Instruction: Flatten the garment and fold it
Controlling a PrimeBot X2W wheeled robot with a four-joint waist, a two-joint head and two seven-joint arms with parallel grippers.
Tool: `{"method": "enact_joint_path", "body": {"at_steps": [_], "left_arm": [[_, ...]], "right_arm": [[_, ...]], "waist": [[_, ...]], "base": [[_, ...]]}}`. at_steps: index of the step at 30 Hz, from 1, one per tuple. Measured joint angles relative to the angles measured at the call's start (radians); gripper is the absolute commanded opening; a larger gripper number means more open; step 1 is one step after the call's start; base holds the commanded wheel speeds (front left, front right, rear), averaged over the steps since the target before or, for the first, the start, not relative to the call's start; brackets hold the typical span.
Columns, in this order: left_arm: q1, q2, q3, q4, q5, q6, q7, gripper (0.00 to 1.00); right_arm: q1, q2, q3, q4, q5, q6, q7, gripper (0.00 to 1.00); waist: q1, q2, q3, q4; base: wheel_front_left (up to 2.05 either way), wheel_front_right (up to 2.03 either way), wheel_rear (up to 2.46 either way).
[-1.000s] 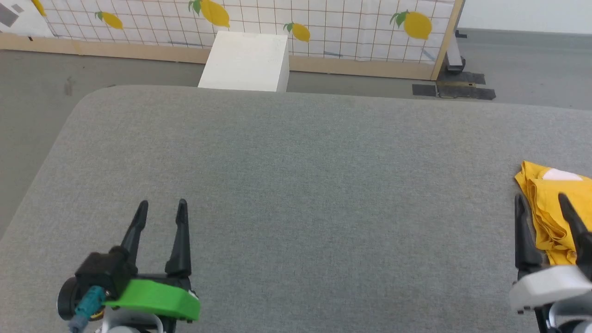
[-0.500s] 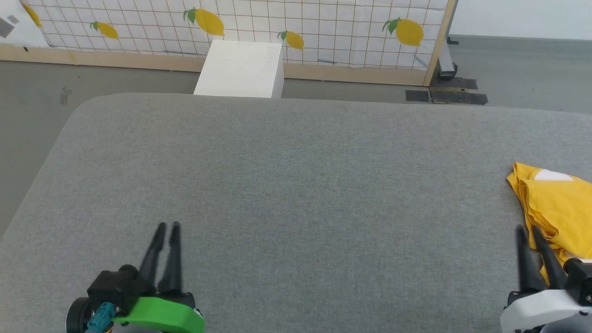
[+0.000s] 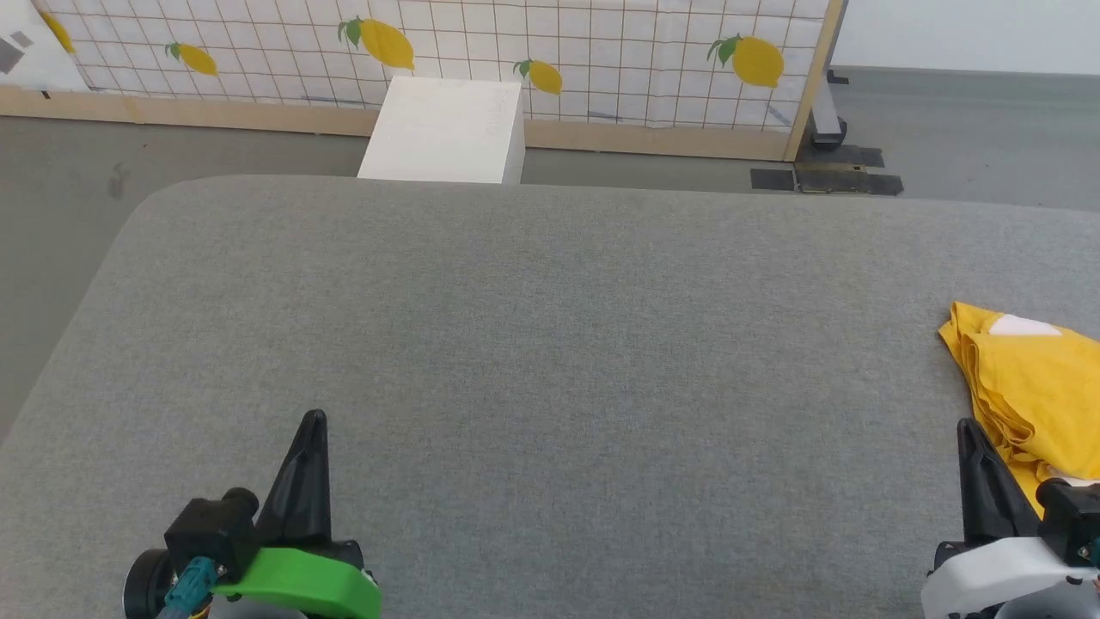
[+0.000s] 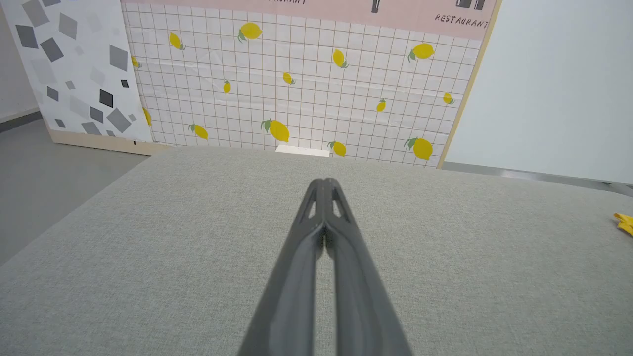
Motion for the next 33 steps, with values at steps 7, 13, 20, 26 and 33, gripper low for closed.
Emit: {"method": "enact_joint_path", "body": {"at_steps": [7, 13, 20, 26, 33], "left_arm": [[-0.001, -0.013, 0.016, 0.004, 0.035, -0.012, 0.016, 0.00], [-0.002, -0.031, 0.031, 0.008, 0.052, -0.021, 0.027, 0.00], [-0.002, -0.044, 0.047, 0.014, 0.080, -0.031, 0.042, 0.00], [-0.003, -0.060, 0.062, 0.018, 0.101, -0.040, 0.052, 0.00], [-0.004, -0.075, 0.078, 0.021, 0.122, -0.051, 0.069, 0.00]], "right_arm": [[-0.001, 0.000, 0.011, -0.001, 0.000, 0.000, 0.005, 0.00], [-0.003, 0.000, 0.021, -0.002, 0.000, 0.000, 0.012, 0.00], [-0.010, 0.000, 0.034, -0.004, 0.000, 0.000, 0.017, 0.00], [-0.011, 0.000, 0.043, -0.005, 0.000, 0.000, 0.025, 0.00], [-0.012, 0.000, 0.056, -0.006, 0.000, 0.000, 0.031, 0.00]], "waist": [[0.0000, 0.0000, -0.001, -0.003], [0.0000, 0.0000, -0.002, -0.005], [0.0000, 0.0000, -0.004, -0.007], [0.0000, 0.0000, -0.005, -0.009], [0.0000, 0.0000, -0.006, -0.012]], "base": [[0.00, 0.00, 0.00], [0.00, 0.00, 0.00], [0.00, 0.00, 0.00], [0.00, 0.00, 0.00], [0.00, 0.00, 0.00]]}}
